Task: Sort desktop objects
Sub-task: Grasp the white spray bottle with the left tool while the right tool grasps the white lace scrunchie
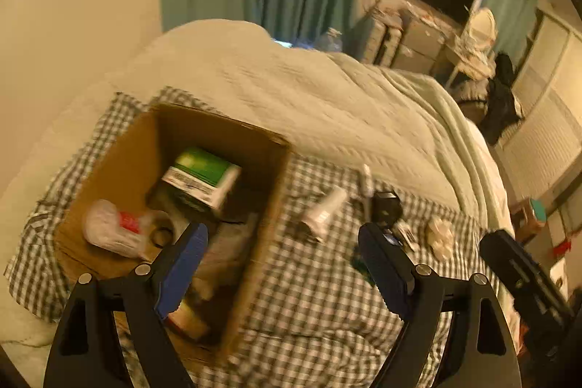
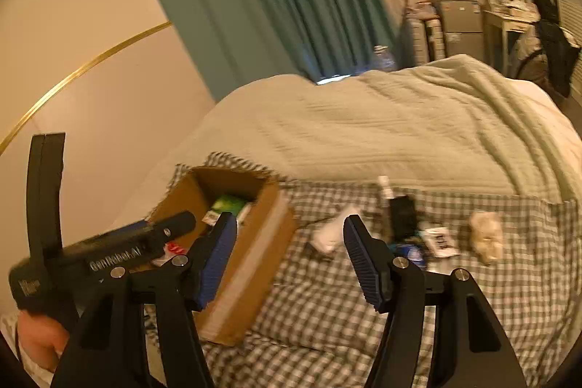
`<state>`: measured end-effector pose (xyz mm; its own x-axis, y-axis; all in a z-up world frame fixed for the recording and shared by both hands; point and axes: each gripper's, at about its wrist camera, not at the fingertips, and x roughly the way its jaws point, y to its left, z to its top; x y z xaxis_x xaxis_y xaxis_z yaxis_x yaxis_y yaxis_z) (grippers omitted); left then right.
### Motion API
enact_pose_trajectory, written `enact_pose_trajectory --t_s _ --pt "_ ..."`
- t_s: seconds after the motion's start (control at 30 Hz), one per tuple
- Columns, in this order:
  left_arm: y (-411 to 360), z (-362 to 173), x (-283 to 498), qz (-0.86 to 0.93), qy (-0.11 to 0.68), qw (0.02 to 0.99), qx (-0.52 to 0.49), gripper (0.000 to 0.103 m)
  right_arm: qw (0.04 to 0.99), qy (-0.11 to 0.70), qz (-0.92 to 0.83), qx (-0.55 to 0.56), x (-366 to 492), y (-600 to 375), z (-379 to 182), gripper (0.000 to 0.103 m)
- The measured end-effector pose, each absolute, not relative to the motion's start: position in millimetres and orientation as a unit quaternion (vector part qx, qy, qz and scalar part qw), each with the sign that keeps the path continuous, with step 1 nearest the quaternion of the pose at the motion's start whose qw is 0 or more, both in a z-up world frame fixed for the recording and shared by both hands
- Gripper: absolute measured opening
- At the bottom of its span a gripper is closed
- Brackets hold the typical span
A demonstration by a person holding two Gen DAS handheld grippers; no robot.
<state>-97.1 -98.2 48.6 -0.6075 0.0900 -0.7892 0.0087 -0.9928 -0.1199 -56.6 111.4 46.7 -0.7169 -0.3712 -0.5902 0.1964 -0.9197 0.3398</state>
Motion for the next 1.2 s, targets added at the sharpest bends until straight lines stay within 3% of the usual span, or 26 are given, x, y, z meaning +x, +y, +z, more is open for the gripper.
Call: enact_pose_trajectory --t_s 0.4,0.9,1.2 --pt "3.2 -2.0 -120.5 0.908 0.025 0.072 -0.413 0.088 0.051 -0.159 -0.916 0.364 -56.1 239.8 11.3 0.066" --pt "6.3 -121.2 -215.7 0.883 0.057 0.04 -0.464 0.088 -0.01 -0.123 -0.896 0.427 -128.0 278.4 -96.0 0.066" --pt "9.0 -171.1 -249.0 0.871 0.077 0.058 -0.481 0.088 -0.034 -0.157 -0.874 0.459 -159.7 302.9 -154.2 0.066"
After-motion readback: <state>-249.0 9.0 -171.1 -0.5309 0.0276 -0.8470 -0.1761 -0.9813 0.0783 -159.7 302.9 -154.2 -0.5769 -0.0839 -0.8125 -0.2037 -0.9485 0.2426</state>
